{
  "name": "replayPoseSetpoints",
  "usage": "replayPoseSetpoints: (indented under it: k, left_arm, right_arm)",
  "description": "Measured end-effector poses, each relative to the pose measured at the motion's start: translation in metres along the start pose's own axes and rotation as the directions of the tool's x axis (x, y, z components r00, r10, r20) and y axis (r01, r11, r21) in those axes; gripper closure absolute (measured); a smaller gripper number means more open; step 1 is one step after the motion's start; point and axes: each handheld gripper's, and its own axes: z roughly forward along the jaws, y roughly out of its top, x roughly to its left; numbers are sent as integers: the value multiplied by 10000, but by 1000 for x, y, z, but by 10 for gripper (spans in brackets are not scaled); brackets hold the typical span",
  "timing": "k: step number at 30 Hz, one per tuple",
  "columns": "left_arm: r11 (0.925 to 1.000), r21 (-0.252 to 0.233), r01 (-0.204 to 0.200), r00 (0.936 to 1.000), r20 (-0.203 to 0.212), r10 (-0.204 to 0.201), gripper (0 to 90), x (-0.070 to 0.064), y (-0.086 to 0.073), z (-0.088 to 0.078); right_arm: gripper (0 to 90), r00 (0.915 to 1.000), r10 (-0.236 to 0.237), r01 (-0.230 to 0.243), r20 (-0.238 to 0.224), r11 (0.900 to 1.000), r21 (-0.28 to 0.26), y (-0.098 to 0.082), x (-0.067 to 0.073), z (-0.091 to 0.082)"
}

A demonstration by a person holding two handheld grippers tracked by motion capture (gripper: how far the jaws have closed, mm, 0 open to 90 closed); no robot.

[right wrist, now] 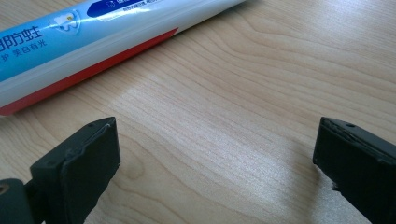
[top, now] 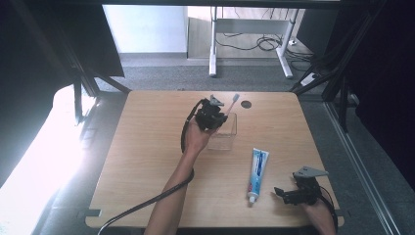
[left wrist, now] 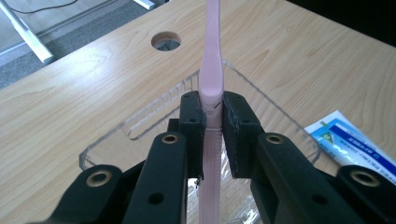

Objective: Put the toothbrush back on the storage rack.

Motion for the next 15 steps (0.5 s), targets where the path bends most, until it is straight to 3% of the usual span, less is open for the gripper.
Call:
replayPoseSetpoints:
  k: [15]
  left_arm:
    - [9975, 464, -538, 9985, 60, 536, 789, -9, -14, 14]
  right_arm:
    - [9, 10000, -12, 12, -18, 10000, 45, 0, 0, 1]
